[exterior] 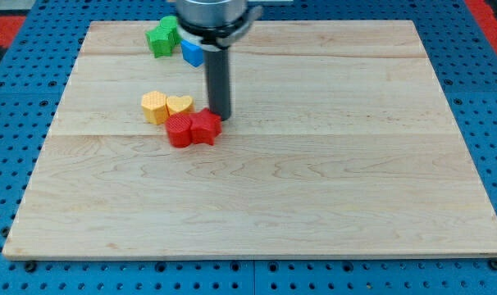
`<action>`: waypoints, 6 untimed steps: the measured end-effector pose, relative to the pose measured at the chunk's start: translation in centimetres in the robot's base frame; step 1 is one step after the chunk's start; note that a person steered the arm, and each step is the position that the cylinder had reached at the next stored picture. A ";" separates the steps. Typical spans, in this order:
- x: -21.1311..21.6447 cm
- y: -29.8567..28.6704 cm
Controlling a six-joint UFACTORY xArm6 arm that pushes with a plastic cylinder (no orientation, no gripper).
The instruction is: Move your arm to the center of the board
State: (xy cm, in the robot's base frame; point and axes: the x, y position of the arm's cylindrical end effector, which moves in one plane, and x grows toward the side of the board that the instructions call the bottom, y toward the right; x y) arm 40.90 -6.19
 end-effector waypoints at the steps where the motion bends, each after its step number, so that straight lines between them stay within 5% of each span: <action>1: -0.1 -3.7; 6: -1.4 7.2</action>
